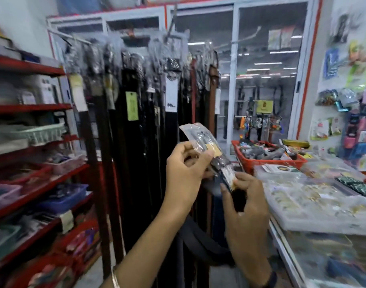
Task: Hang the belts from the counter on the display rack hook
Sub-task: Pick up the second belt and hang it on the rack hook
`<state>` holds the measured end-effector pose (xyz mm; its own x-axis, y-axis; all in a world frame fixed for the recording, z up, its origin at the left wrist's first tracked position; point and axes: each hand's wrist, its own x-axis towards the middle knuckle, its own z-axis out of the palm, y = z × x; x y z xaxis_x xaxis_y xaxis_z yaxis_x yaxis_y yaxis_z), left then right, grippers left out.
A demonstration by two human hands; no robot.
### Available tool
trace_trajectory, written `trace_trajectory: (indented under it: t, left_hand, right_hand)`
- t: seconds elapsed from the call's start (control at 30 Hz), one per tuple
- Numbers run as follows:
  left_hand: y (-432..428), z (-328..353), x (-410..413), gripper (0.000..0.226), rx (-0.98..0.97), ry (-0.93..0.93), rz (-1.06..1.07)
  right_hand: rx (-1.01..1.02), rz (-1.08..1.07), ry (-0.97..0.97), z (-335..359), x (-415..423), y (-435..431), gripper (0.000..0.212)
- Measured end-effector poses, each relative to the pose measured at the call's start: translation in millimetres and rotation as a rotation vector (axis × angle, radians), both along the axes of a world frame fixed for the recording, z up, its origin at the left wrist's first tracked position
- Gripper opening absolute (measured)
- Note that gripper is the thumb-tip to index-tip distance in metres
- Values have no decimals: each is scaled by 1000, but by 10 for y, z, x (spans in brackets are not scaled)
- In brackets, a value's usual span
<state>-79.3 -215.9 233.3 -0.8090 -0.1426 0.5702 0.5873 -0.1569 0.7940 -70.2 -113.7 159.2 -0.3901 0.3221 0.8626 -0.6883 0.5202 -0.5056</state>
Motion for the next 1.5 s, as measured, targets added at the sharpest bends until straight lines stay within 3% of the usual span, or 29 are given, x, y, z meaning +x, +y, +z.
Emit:
trace_trajectory:
  t: [0.23, 0.4, 0.53, 0.67, 1.17, 1.5]
  left_hand:
    - [-436, 495, -22, 18, -19, 199, 83]
    - [-600, 842, -136, 30, -77, 308, 114]
    - [-677, 1130, -221, 46, -92, 432, 116]
    - [-678, 1394, -314, 38, -112, 494, 121]
    - [-688, 1787, -556, 35, -86, 523, 106]
    - [-747, 1779, -753, 32, -133, 438, 187]
  right_hand:
    - [-82, 388, 19, 616, -196, -463, 55]
    - [-63, 527, 119, 1042, -458, -653, 60]
    - [-79, 548, 194, 1359, -537, -735, 61]
    - [-105, 494, 251, 1604, -644, -785, 63]
    - [-123, 477, 353, 2047, -880, -808, 56]
    - [-111, 471, 246, 2022, -1055, -840, 56]
